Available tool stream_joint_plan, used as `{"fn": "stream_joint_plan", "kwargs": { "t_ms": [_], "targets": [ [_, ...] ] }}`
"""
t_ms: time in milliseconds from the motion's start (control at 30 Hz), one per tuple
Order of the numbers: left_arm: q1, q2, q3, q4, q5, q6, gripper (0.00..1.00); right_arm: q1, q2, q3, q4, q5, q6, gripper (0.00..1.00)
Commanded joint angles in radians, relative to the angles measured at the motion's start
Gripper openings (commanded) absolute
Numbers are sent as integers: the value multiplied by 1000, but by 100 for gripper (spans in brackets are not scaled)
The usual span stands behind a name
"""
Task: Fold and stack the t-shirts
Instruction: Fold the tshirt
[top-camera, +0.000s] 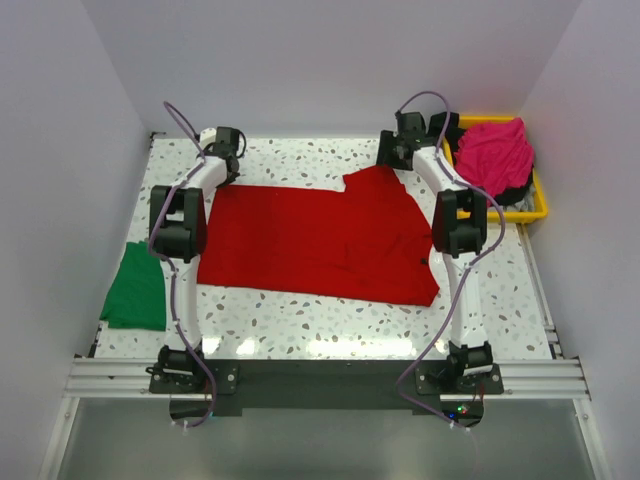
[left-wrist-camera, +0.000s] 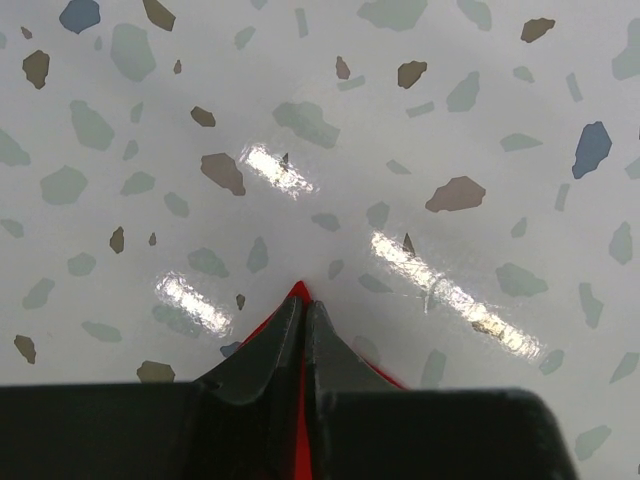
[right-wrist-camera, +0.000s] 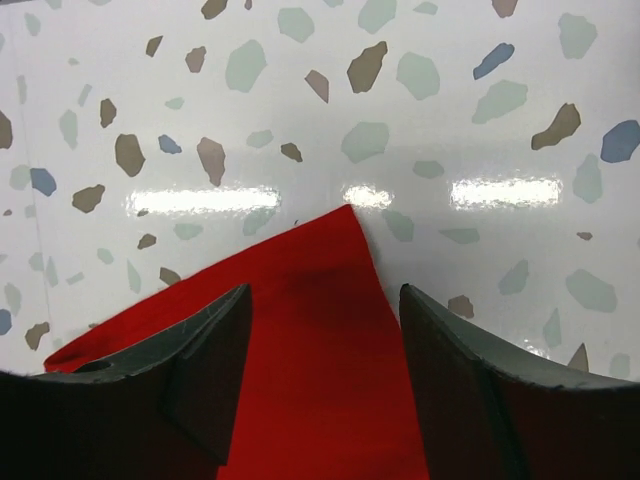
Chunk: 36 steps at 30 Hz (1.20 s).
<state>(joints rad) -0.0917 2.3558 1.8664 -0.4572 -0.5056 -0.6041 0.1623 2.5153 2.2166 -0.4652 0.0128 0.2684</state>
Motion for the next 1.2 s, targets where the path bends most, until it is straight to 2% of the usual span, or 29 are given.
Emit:
{"fn": "stream_joint_plan", "kwargs": {
  "t_ms": [0,533,1167],
  "targets": [
    [4,-66,-13,48,6,26,7,-3,25,64,6,26,-2,63],
    [4,-70,-30,71,18,26,2,9,34,25,-23,93,89,40],
    [7,-93,-70,101,44,18,0,39,42,46,-67,150,72,17]
  ]
}}
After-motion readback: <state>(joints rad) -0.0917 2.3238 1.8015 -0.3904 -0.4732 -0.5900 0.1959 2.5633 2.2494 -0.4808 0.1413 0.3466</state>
